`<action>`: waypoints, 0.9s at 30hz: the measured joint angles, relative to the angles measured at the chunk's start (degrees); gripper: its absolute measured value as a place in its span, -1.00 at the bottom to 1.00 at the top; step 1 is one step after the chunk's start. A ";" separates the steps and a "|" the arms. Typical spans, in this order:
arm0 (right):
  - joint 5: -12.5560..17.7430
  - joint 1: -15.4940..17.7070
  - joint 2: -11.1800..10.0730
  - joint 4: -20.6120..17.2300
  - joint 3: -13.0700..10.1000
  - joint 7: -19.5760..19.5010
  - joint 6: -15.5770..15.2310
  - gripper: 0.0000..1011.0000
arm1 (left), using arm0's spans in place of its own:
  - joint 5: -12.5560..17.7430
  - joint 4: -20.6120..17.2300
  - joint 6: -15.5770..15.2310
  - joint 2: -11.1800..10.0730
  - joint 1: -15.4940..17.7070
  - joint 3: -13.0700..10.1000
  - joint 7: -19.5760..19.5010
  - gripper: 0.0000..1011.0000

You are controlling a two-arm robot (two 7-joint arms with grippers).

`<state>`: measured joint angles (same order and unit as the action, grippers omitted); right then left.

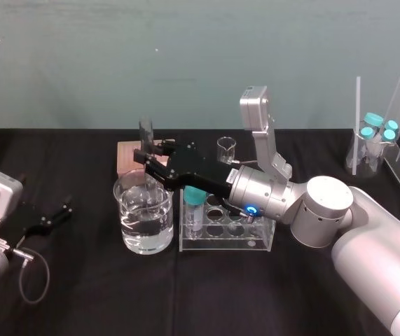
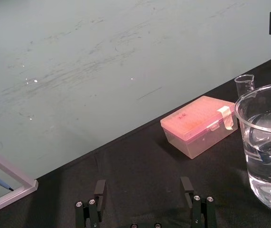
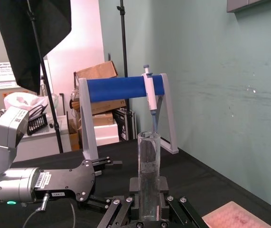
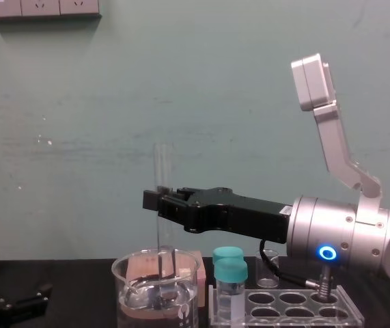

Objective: Hold the test tube with one hand and immerse one end into the beaker, then return it to the test tube rack.

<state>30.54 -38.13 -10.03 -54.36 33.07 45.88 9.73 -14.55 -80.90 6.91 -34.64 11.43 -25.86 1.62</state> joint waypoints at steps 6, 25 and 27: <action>-0.01 0.06 -0.05 -0.19 0.02 -0.10 -0.01 -0.55 | 0.00 0.00 0.00 0.00 0.00 0.00 0.00 0.98; 1.94 0.48 -2.79 -10.85 -2.93 -0.86 3.28 -0.55 | 0.00 0.00 0.00 0.00 0.00 0.00 0.00 0.98; 2.26 0.70 -3.39 -12.46 -3.59 -1.39 3.74 -0.55 | 0.00 0.00 0.00 0.00 0.00 0.00 0.00 0.98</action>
<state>32.80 -37.43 -13.42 -66.82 29.48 44.49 13.47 -14.55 -80.90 6.91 -34.65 11.43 -25.86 1.62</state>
